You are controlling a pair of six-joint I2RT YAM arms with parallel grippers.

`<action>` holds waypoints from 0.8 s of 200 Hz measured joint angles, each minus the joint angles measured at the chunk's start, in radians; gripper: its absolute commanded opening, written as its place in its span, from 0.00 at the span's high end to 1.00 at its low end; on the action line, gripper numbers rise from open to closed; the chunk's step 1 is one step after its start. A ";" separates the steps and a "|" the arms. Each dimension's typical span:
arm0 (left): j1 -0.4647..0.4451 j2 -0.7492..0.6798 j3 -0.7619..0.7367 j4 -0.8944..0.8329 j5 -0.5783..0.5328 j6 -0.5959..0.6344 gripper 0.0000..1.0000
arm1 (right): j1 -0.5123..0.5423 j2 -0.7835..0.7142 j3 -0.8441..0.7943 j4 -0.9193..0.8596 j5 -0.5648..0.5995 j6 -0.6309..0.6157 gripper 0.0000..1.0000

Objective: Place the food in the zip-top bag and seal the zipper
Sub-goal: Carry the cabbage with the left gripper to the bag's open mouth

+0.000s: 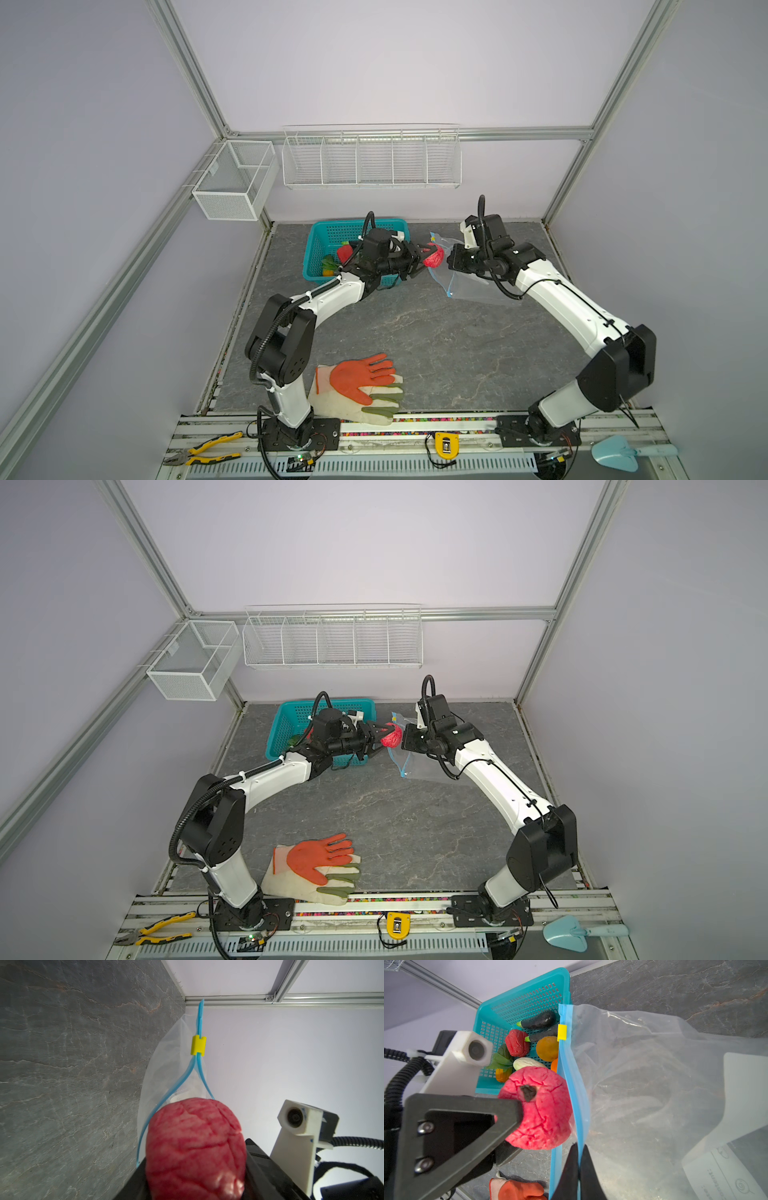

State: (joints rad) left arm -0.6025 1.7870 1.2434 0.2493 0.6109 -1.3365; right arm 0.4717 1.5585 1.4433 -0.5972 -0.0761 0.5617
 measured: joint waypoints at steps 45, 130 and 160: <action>0.000 0.000 0.000 -0.023 0.000 0.014 0.78 | 0.000 0.000 0.000 0.000 0.007 -0.001 0.94; -0.011 0.000 0.016 -0.093 0.009 0.066 0.79 | 0.001 0.001 0.013 -0.003 0.023 -0.012 0.94; -0.021 0.000 0.036 -0.106 0.020 0.082 0.79 | 0.003 0.002 0.014 -0.003 0.023 -0.012 0.94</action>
State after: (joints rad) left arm -0.6231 1.7870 1.2797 0.1432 0.6308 -1.2545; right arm 0.4751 1.5604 1.4574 -0.6003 -0.0532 0.5499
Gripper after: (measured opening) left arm 0.510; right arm 0.066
